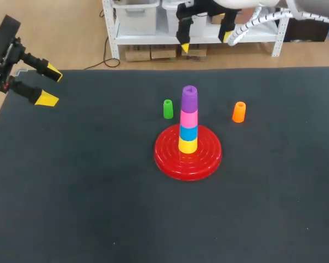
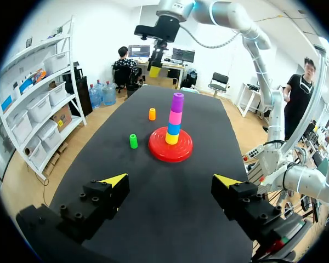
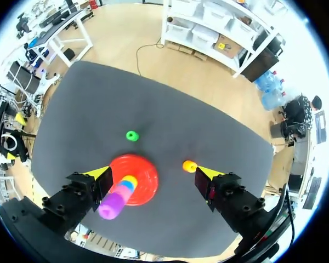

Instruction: Pick up and stack the cylinders on the red base in this order: pink,purple,orange,green

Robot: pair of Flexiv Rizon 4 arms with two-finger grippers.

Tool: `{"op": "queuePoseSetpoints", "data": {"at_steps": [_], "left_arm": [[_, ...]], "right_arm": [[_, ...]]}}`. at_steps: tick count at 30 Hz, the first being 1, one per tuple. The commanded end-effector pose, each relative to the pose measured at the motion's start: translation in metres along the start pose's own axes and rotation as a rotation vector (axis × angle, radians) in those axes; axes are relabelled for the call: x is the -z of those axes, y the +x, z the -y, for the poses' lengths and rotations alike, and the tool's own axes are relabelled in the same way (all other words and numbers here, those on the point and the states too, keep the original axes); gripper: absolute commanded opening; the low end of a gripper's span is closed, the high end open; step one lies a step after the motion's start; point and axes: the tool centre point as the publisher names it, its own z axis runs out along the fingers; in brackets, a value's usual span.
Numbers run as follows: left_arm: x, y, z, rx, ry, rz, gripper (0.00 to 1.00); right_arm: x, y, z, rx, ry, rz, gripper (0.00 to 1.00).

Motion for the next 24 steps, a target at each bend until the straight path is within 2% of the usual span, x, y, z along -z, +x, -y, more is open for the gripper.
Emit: {"op": "queuePoseSetpoints", "data": {"at_steps": [1, 11, 16, 24], "left_arm": [[-0.001, 0.001, 0.000, -0.003, -0.001, 0.003, 1.00], [-0.001, 0.001, 0.000, -0.003, -0.001, 0.003, 1.00], [-0.001, 0.001, 0.000, -0.003, -0.001, 0.003, 1.00], [-0.001, 0.001, 0.000, -0.003, -0.001, 0.003, 1.00]], "right_arm": [[-0.011, -0.018, 0.020, -0.003, -0.016, -0.025, 1.00], [-0.027, -0.033, 0.054, 0.009, -0.025, -0.056, 1.00], [-0.031, -0.029, 0.061, 0.017, -0.005, -0.051, 1.00], [-0.035, -0.016, 0.074, -0.087, 0.000, -0.090, 1.00]]}}
